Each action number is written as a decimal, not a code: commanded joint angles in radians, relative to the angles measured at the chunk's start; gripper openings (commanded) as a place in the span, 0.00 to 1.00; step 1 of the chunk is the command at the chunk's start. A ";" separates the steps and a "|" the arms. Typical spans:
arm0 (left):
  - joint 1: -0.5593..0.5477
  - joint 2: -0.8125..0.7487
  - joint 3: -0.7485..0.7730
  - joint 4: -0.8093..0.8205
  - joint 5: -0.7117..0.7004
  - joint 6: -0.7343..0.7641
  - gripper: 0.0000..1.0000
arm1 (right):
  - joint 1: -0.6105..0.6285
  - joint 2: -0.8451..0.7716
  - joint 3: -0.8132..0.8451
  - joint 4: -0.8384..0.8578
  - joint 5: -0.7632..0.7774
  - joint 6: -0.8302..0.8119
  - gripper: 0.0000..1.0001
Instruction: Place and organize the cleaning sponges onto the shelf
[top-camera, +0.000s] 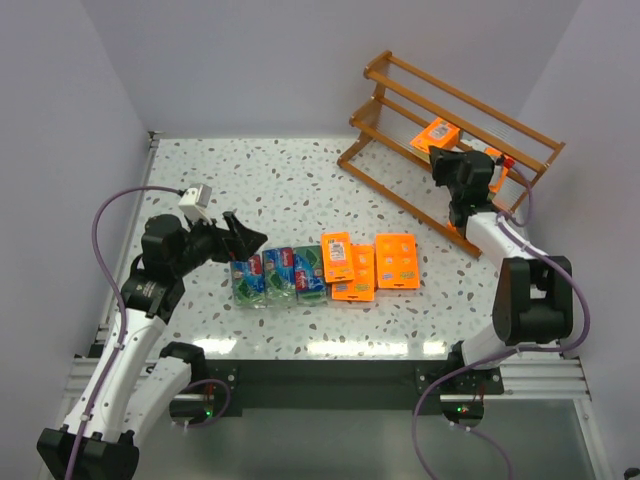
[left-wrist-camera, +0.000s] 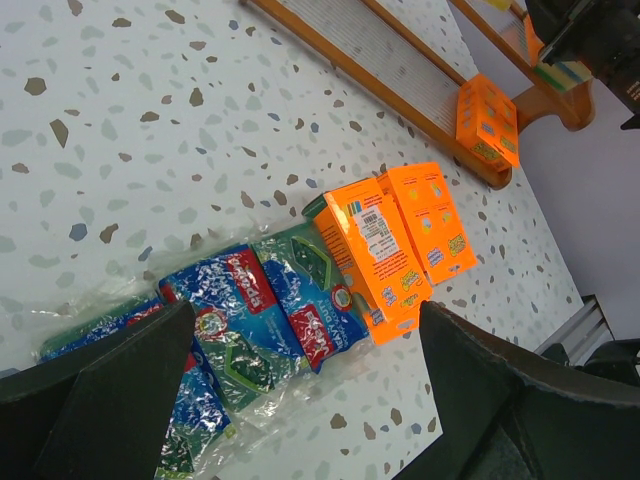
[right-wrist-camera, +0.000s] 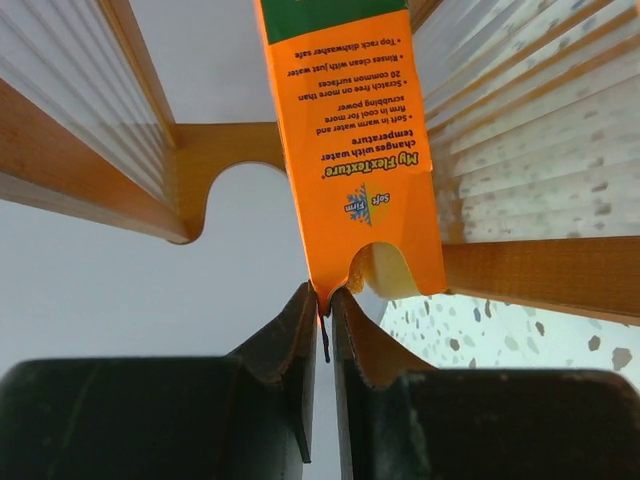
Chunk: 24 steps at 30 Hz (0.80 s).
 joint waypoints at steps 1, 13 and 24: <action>-0.002 0.000 0.047 0.015 -0.003 0.020 1.00 | -0.013 0.000 -0.008 0.038 0.057 0.024 0.15; -0.002 0.008 0.039 0.038 0.002 0.000 1.00 | -0.017 -0.069 -0.044 -0.038 0.053 0.007 0.57; -0.003 -0.004 0.011 0.071 0.011 -0.034 1.00 | -0.027 -0.193 -0.106 -0.026 -0.056 -0.011 0.61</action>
